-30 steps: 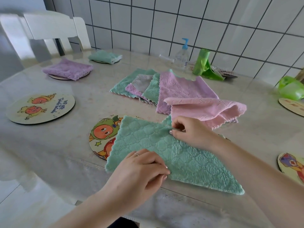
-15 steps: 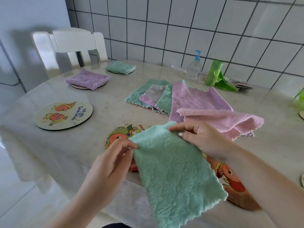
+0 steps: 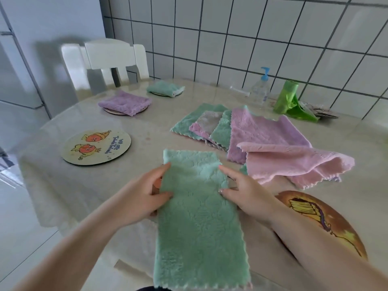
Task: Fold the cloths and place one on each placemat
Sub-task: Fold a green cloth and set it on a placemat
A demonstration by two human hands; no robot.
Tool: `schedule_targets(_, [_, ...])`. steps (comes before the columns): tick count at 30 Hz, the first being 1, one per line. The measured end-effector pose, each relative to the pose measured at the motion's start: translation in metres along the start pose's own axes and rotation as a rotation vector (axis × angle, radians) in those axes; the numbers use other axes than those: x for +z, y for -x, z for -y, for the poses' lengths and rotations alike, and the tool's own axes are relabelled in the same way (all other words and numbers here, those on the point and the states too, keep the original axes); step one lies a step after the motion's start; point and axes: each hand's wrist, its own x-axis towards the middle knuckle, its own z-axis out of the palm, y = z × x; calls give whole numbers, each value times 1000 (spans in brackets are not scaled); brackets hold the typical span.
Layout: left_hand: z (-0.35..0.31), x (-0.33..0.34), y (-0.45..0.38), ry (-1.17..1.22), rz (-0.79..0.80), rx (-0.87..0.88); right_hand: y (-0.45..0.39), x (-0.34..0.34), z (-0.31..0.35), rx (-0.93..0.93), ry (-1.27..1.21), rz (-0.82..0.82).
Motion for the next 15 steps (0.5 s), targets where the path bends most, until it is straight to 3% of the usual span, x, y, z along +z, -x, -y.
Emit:
schedule_targets(3, [13, -11, 2, -353, -63, 130, 8, -7, -2, -30, 49, 2])
schedule_targets(6, [28, -18, 18, -502, -119, 368, 27, -22, -9, -123, 288, -20])
schedule_targets(9, [44, -16, 35, -635, -26, 601, 49, -33, -17, -238, 438, 63])
schedule_targets(12, [55, -5, 47, -718, 61, 718, 58, -31, -25, -451, 680, 66])
schedule_targets(15, [58, 4, 47, -771, 48, 780, 54, -18, -26, -616, 769, 55])
